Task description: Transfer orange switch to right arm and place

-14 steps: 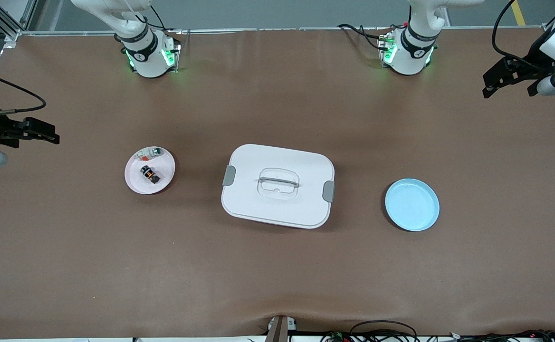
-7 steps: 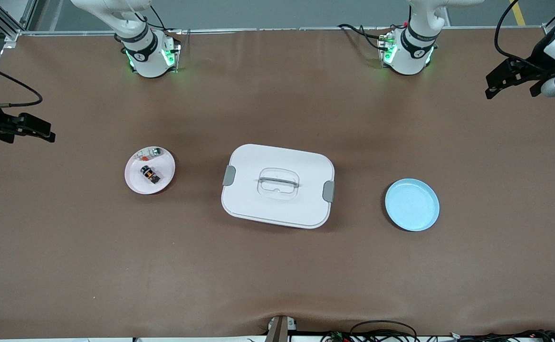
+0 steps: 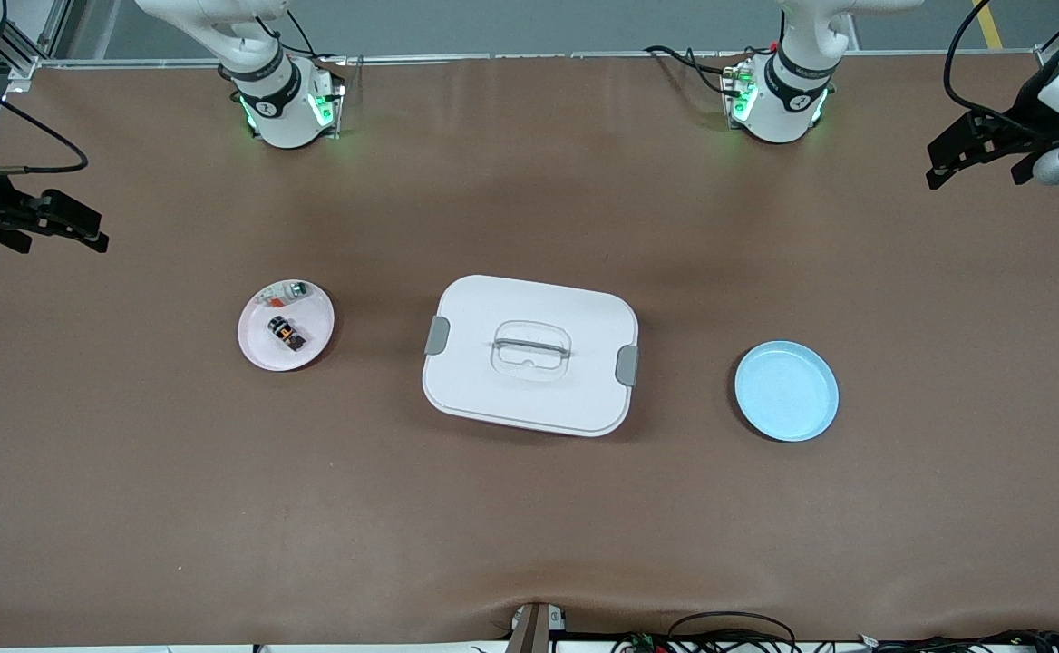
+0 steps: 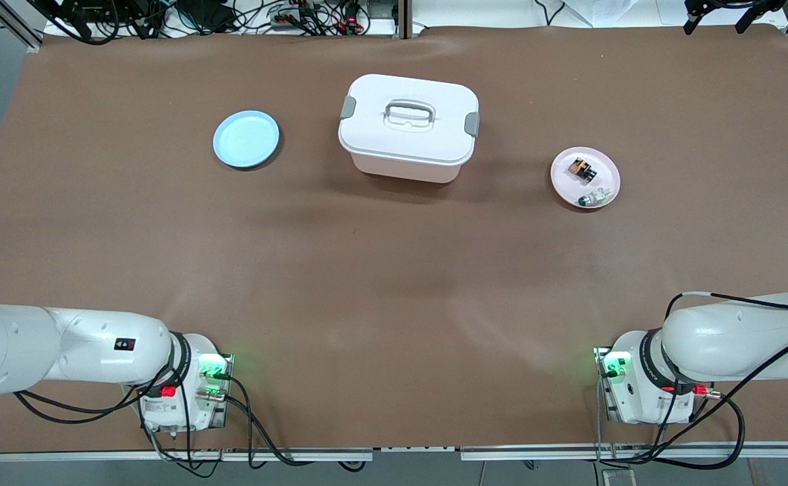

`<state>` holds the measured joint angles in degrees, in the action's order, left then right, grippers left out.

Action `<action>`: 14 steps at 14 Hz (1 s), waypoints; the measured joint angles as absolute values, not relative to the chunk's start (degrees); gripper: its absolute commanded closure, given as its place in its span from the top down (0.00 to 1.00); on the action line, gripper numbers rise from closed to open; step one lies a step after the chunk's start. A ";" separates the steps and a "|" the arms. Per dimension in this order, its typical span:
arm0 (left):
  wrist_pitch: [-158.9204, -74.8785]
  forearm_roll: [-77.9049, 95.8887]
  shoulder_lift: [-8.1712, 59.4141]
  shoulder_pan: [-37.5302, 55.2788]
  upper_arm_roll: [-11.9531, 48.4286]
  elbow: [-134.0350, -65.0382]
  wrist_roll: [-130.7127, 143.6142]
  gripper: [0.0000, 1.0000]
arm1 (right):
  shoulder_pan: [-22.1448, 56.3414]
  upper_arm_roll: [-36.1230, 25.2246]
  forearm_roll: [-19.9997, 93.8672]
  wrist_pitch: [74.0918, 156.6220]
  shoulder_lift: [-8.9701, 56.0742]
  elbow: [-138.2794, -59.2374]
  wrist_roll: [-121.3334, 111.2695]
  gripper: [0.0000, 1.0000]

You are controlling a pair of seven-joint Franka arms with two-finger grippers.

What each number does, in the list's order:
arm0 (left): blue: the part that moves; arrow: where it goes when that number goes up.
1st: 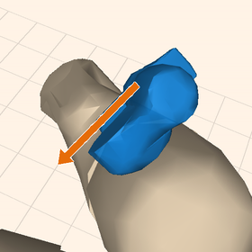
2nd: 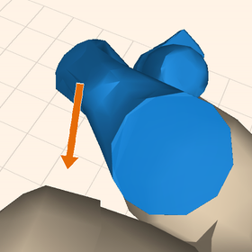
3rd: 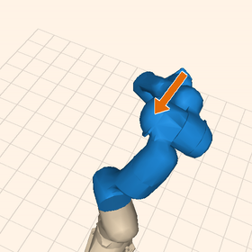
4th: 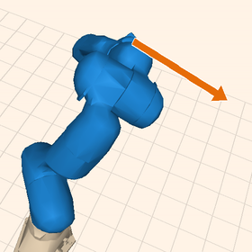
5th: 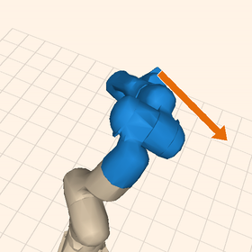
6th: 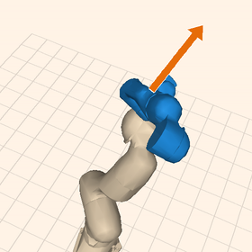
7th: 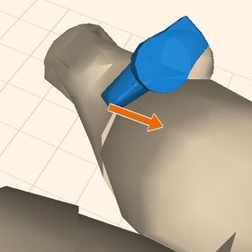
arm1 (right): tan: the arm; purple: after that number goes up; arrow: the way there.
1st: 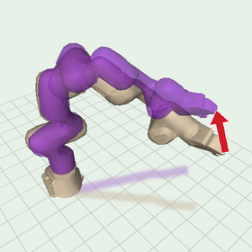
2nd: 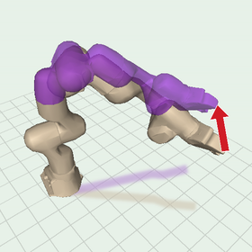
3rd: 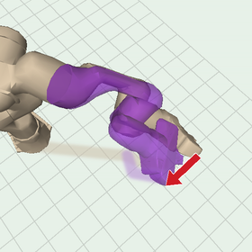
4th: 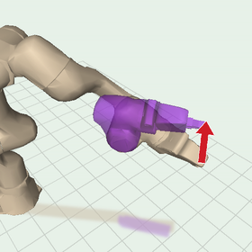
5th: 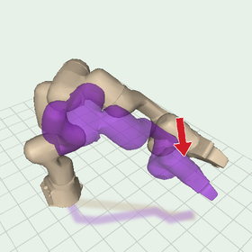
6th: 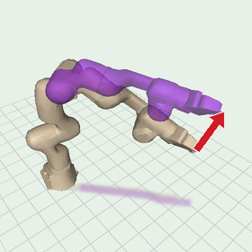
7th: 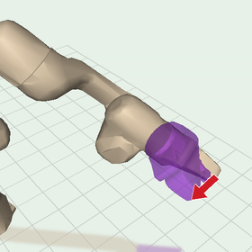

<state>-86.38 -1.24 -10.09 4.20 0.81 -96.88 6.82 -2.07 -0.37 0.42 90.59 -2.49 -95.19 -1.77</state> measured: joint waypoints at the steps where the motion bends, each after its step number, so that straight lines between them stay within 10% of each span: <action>1: -86.38 -1.24 -10.09 4.20 0.81 -96.83 6.82 1.00 | -2.07 -0.54 0.44 90.59 -2.59 -95.20 -1.77 1.00; 14: -86.33 -1.24 -8.67 4.72 1.18 -95.04 6.79 1.00 | -2.10 -0.83 2.32 90.09 -3.38 -95.18 2.97 1.00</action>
